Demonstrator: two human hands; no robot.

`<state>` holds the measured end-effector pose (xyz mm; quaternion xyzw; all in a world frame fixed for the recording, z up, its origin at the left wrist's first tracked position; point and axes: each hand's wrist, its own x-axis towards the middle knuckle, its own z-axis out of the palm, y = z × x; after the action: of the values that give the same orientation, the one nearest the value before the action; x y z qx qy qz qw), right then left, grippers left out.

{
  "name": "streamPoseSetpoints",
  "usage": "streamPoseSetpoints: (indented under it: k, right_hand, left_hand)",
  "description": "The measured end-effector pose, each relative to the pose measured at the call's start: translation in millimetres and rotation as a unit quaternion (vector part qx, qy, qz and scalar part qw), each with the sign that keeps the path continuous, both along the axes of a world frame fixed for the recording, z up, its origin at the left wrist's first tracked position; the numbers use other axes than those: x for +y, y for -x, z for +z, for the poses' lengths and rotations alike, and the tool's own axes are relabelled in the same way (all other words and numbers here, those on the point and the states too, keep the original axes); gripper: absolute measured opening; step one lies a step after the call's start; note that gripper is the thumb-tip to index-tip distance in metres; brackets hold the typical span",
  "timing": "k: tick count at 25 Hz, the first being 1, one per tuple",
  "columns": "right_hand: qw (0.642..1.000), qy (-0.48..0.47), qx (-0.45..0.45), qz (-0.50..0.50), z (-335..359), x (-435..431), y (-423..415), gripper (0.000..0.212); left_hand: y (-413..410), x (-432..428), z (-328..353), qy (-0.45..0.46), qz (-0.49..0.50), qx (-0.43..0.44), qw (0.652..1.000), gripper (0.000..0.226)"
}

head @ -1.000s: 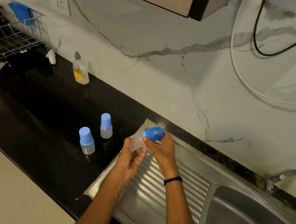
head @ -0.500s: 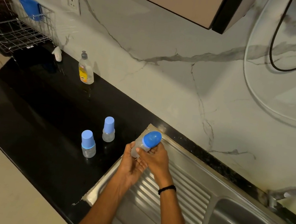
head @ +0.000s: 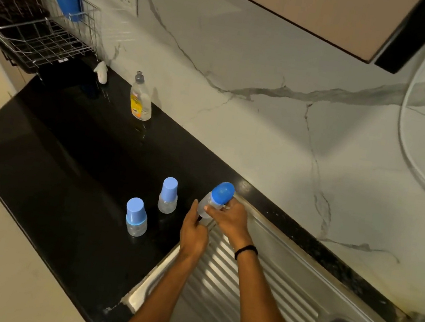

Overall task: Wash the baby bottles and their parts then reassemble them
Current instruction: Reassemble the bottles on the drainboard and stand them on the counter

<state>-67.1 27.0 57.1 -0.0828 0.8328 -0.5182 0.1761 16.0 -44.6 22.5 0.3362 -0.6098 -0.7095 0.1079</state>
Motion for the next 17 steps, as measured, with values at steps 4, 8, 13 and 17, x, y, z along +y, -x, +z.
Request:
streamPoseSetpoints:
  k: [4,8,13,17]
  right_hand:
    - [0.998,-0.033,-0.008,0.056,-6,-30,42,0.040]
    - [0.992,-0.072,-0.003,0.101,-28,-60,80,0.049]
    - [0.987,-0.091,-0.015,0.134,-42,-83,104,0.053]
    - [0.985,-0.096,-0.025,0.139,-51,-85,108,0.053]
  left_hand:
    - [32,-15,-16,-0.017,-0.002,-0.010,1.000,0.066]
    - [64,-34,-26,-0.070,0.050,-0.035,0.996,0.042]
    - [94,-42,-57,-0.133,0.105,-0.028,0.985,0.055]
    - [102,-43,-63,-0.161,0.133,-0.030,0.978,0.047]
